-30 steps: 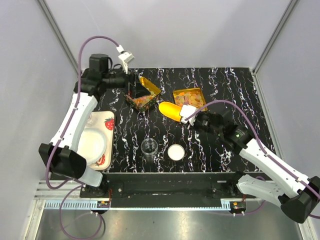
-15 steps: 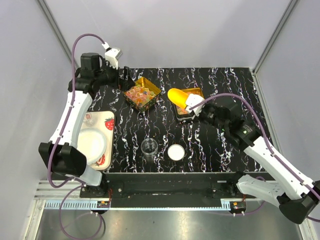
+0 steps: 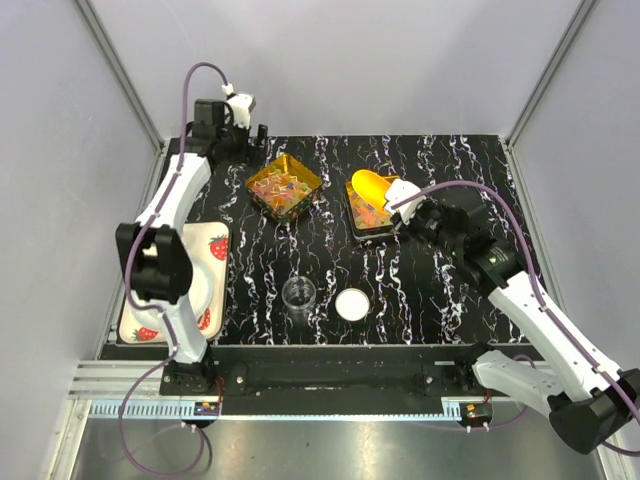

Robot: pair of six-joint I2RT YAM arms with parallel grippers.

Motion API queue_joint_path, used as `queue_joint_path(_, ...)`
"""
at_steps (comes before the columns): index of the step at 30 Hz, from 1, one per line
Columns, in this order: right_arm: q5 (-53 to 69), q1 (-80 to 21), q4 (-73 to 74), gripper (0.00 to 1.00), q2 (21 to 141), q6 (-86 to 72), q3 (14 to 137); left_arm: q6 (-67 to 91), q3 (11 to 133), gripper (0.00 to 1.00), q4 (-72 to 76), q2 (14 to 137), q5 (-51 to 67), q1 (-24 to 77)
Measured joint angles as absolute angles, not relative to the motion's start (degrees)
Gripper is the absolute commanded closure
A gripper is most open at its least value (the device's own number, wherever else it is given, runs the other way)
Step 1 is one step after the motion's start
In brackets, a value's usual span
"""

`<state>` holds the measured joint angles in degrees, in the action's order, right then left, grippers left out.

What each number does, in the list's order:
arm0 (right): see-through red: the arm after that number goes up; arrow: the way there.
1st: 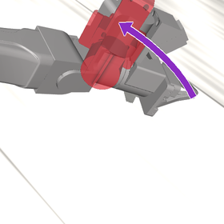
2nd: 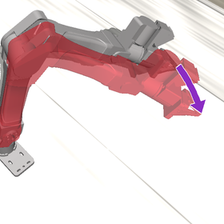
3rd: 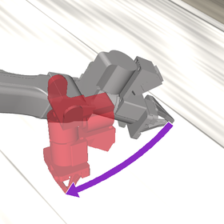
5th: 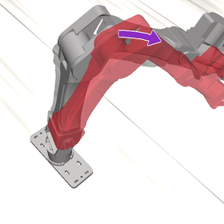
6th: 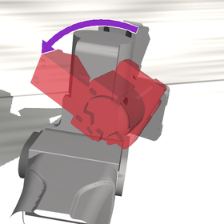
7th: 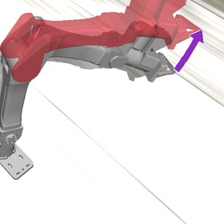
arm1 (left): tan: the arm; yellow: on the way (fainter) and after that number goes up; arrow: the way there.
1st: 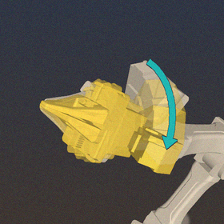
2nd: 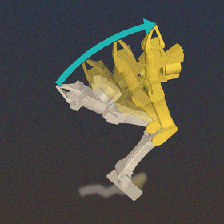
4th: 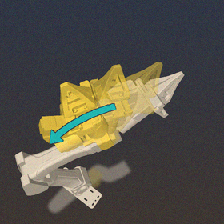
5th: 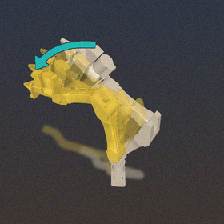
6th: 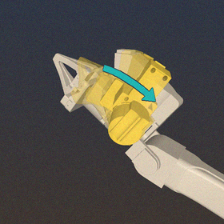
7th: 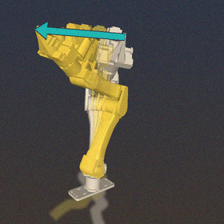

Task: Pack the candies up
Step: Move the storage box to the center of the board.

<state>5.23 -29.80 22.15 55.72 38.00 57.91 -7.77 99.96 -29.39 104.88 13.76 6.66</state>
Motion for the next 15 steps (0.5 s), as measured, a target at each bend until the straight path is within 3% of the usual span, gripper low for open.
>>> queue_joint_path(8, 5.72, -28.69, 21.23, 1.00, 56.99, 37.80, 55.70, -10.66, 102.94, 0.01, -28.82, 116.16, 5.72, 7.86)
queue_joint_path(15, 5.72, -28.32, 19.86, 1.00, 56.58, 37.74, 53.82, -12.34, 105.89, 0.15, -28.10, 120.55, 2.09, 8.47)
